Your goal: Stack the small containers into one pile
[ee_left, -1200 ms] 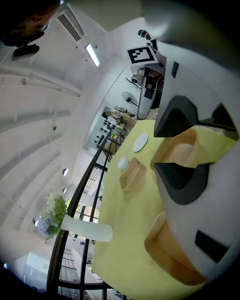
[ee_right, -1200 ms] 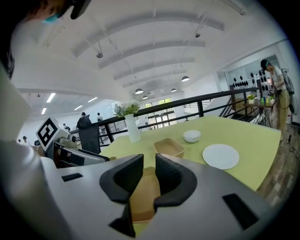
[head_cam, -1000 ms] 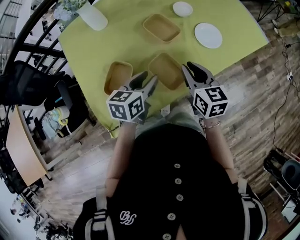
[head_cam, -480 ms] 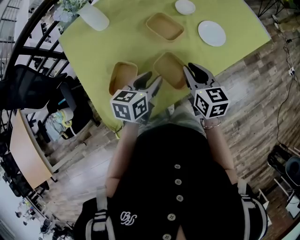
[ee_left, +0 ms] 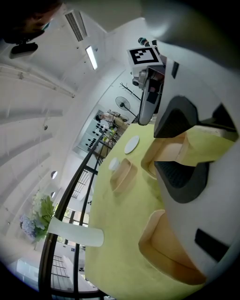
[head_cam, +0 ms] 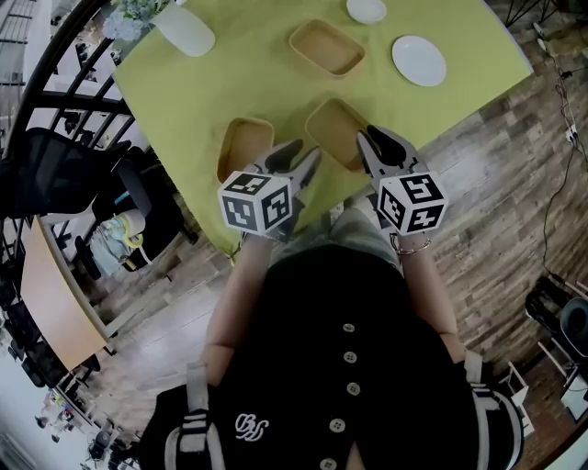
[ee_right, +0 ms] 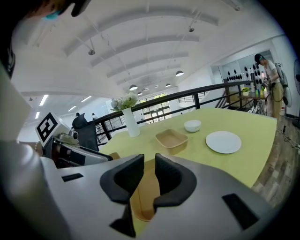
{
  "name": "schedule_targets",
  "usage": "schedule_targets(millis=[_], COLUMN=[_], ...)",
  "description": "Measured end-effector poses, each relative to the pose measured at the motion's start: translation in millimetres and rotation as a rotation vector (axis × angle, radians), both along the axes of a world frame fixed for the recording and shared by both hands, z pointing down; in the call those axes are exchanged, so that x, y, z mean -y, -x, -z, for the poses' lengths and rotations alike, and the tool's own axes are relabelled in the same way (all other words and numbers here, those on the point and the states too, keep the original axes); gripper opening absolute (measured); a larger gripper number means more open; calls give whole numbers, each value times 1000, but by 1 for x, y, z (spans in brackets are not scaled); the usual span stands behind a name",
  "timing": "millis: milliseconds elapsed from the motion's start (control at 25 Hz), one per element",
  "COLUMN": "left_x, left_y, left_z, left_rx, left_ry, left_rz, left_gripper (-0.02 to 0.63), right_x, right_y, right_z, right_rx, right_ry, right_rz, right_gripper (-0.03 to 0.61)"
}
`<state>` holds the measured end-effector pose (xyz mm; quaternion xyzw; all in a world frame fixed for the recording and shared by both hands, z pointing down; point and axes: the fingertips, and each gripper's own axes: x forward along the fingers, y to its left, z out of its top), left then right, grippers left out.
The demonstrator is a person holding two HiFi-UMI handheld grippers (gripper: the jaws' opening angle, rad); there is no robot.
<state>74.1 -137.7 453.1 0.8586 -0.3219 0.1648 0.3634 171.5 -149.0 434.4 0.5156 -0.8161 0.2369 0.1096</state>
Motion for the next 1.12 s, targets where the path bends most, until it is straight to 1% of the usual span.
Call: schedule_targets(millis=[200, 480, 640, 840, 960, 1120], left_x=[-8, -11, -14, -18, -22, -22], left_y=[-10, -16, -18, -22, -28, -31], left_z=[-12, -29, -39, -54, -65, -74], left_rx=[-28, -42, -34, -5, -21, -56], left_ry=[56, 115, 139, 171, 216, 267], left_rz=[-23, -8, 8, 27, 27, 57], left_gripper=[161, 153, 153, 158, 157, 153], right_x=[-4, -9, -14, -19, -22, -25], right_y=[-7, -12, -14, -18, -19, -20], right_z=[-6, -19, -28, -34, -38, -43], right_rx=[-3, -4, -4, -1, 5, 10], right_ry=[17, 49, 65, 74, 84, 92], right_rz=[-9, -6, 5, 15, 16, 17], right_gripper=[66, 66, 64, 61, 57, 49])
